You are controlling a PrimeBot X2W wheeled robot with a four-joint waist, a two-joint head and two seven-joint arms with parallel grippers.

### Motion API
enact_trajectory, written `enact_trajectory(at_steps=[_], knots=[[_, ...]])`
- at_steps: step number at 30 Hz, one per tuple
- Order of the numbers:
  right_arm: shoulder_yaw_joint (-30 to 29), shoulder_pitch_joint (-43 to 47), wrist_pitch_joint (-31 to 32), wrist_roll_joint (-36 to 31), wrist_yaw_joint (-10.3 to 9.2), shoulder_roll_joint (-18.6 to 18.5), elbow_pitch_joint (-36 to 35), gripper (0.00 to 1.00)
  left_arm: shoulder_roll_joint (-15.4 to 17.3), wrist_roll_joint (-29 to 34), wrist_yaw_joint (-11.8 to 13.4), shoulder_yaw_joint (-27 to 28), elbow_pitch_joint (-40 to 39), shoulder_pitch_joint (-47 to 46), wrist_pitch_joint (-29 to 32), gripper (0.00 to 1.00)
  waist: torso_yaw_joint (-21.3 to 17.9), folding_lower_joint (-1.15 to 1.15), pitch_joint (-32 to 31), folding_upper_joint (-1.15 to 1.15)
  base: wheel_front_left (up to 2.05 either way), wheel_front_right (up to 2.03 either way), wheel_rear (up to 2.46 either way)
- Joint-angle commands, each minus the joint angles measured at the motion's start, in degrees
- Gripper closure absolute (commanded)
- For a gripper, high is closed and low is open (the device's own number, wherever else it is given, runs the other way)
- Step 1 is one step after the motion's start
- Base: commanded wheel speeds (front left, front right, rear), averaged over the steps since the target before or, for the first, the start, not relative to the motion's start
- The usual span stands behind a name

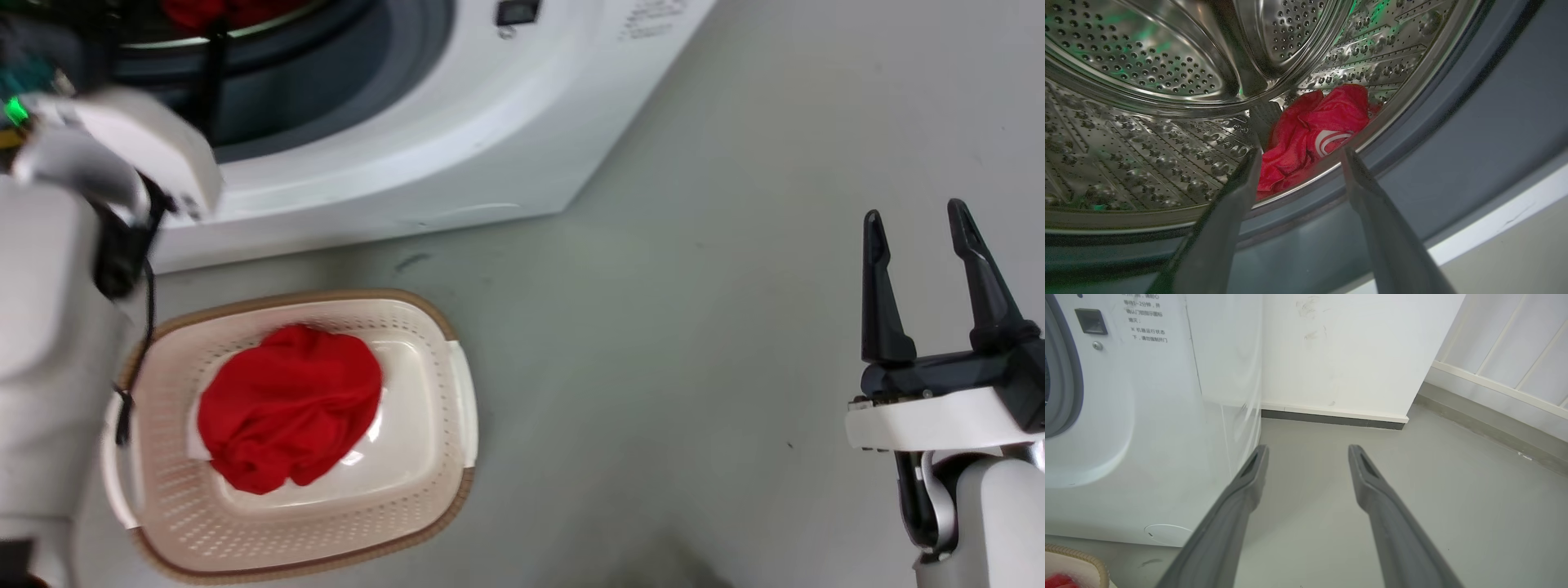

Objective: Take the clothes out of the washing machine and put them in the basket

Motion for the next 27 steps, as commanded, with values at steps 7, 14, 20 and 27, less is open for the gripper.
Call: enact_trajectory(at_steps=[7, 14, 20, 27], knots=[[2.22, -1.04, -0.12, 4.94, -0.06, 0.08, 0.14, 0.00, 9.07, -6.02, 0.00, -1.97, 2.06, -15.77, 18.85, 0.00, -10.35, 0.00, 9.45, 0.00, 0.00, 0.00, 0.00], [4.90, -0.05, -0.12, 8.43, -0.07, 0.09, 0.03, 0.00, 13.89, -9.80, 0.06, -2.76, 5.04, -28.48, 37.28, 0.00, -15.88, 0.00, 14.15, 0.00, 0.00, 0.00, 0.00], [4.68, 2.38, -0.12, 8.81, -0.06, 0.09, -1.15, 0.00, 13.10, -9.22, 0.33, -4.92, 10.28, -36.22, 46.80, 0.00, -15.94, 0.00, 16.16, 0.00, 0.00, 0.00, 0.00], [4.68, 3.86, -0.12, 9.57, -0.06, 0.08, -1.97, 0.00, 11.78, -6.80, 1.36, -7.61, 16.79, -39.18, 48.29, 0.00, -15.81, 0.00, 17.41, 0.00, 0.00, 0.00, 0.00]])
